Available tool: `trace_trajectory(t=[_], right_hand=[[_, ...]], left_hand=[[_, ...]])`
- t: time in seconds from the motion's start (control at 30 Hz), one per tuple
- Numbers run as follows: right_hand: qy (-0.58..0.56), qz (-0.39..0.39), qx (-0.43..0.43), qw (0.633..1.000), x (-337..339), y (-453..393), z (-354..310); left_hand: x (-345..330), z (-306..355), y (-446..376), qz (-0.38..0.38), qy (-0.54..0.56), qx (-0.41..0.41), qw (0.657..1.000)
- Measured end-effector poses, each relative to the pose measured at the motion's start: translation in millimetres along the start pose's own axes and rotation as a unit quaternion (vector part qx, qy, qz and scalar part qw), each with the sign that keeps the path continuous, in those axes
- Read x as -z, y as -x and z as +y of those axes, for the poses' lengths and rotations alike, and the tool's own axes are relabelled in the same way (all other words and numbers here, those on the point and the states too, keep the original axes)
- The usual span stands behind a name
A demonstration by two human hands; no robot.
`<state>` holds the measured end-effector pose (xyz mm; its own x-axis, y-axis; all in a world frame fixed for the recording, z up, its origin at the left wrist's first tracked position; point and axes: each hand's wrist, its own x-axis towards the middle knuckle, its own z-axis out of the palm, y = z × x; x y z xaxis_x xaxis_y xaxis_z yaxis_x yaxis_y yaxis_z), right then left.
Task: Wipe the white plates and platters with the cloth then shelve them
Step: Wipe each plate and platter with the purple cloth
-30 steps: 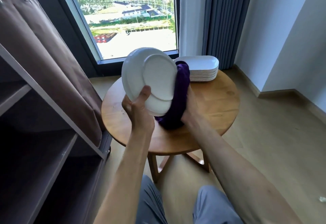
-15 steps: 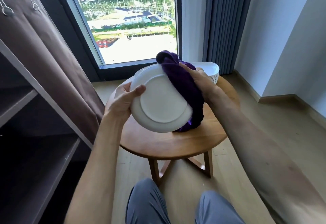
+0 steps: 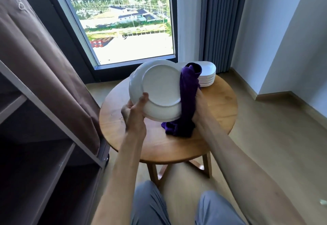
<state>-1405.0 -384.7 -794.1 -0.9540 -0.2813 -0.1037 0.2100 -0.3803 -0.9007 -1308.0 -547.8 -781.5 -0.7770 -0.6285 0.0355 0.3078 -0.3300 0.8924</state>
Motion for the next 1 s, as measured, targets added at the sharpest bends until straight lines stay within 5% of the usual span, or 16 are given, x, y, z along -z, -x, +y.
trace_trajectory(t=[0.13, 0.27, 0.43, 0.63, 0.77, 0.9, 1.0], right_hand=[[0.044, -0.066, 0.014, 0.997, 5.7, -4.3, -34.1], [0.16, -0.155, 0.008, 0.975, -2.0, -3.6, -50.1], [0.095, -0.036, 0.106, 0.989, -8.4, -7.4, -48.3], [-0.004, 0.079, 0.073, 0.994, -17.2, 6.7, 8.5], [-0.056, 0.029, 0.067, 0.996, -16.3, 22.0, 16.4], [0.03, -0.045, 0.15, 0.987, -19.9, 30.0, -14.4], [0.181, -0.122, 0.217, 0.951, -33.2, 37.2, -34.1]], left_hand=[[21.3, 37.4, -37.7, -0.093, -0.079, -0.006, 0.993], [14.7, 65.8, -51.4, -0.261, -0.291, 0.007, 0.921], [11.4, 49.9, -17.3, -0.182, -0.173, -0.057, 0.966], [-4.6, 11.2, 4.5, 0.049, 0.037, -0.029, 0.998], [-2.8, -15.8, 25.5, 0.157, 0.072, 0.006, 0.985], [0.0, -12.8, 25.4, 0.118, -0.132, 0.124, 0.976], [-12.7, 18.9, 28.1, -0.011, -0.066, 0.215, 0.974]])
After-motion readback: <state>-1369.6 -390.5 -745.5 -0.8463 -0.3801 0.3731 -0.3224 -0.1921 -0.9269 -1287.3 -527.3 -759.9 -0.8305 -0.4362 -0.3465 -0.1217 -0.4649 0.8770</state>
